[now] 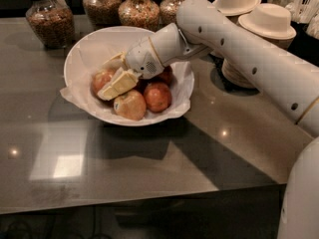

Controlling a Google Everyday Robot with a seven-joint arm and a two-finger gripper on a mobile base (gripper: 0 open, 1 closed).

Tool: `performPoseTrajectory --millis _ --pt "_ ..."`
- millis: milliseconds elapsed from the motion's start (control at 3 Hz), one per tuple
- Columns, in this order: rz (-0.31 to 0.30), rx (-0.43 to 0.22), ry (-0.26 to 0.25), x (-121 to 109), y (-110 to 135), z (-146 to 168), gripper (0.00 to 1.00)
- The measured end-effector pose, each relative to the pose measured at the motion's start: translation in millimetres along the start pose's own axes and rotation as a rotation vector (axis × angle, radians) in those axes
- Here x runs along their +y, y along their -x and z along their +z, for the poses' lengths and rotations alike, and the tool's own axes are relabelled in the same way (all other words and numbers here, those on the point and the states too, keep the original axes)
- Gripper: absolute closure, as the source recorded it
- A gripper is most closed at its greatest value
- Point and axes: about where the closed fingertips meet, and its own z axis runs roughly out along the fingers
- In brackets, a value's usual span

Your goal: Pick apple from white bowl

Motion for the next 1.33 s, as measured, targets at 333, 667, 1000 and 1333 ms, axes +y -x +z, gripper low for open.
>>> performPoseTrajectory --millis 333,667,1000,1333 --pt "-0.044 -0.081 0.046 0.6 16.4 -4.8 1.00" --pt "-0.141 -0.171 0.072 7.5 53.5 -32.9 1.00" --pt "-0.231 -0.210 0.069 17.6 85.3 -65.3 1.00" --pt "-0.271 -0.200 0.057 24.6 101.7 -89.1 1.00"
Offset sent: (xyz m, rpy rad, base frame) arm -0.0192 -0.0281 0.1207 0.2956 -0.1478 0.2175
